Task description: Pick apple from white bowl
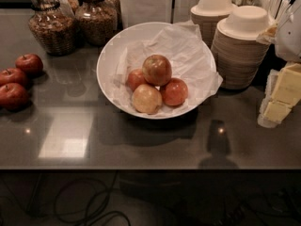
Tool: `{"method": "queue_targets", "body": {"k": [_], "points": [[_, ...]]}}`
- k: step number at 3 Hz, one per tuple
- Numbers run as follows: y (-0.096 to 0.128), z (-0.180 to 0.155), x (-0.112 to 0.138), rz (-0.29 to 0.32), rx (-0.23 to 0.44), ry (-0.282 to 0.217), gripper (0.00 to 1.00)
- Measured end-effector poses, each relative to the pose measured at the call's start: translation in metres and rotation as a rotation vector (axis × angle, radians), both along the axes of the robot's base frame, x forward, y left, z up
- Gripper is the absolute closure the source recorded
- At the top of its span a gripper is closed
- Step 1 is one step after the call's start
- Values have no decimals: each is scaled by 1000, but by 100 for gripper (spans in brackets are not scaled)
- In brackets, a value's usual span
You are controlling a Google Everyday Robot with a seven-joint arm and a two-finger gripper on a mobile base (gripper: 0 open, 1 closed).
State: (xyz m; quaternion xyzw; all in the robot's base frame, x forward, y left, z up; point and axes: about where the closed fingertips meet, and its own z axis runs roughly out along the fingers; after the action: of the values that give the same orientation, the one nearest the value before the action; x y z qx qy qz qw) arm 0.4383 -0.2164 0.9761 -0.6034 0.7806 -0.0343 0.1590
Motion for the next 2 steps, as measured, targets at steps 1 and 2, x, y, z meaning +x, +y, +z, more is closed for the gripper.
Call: {"method": "queue_targets", "body": {"k": [1, 2], "points": [[3, 0, 2, 3, 3, -3, 0], [33, -3, 16, 50, 57, -28, 0]]}}
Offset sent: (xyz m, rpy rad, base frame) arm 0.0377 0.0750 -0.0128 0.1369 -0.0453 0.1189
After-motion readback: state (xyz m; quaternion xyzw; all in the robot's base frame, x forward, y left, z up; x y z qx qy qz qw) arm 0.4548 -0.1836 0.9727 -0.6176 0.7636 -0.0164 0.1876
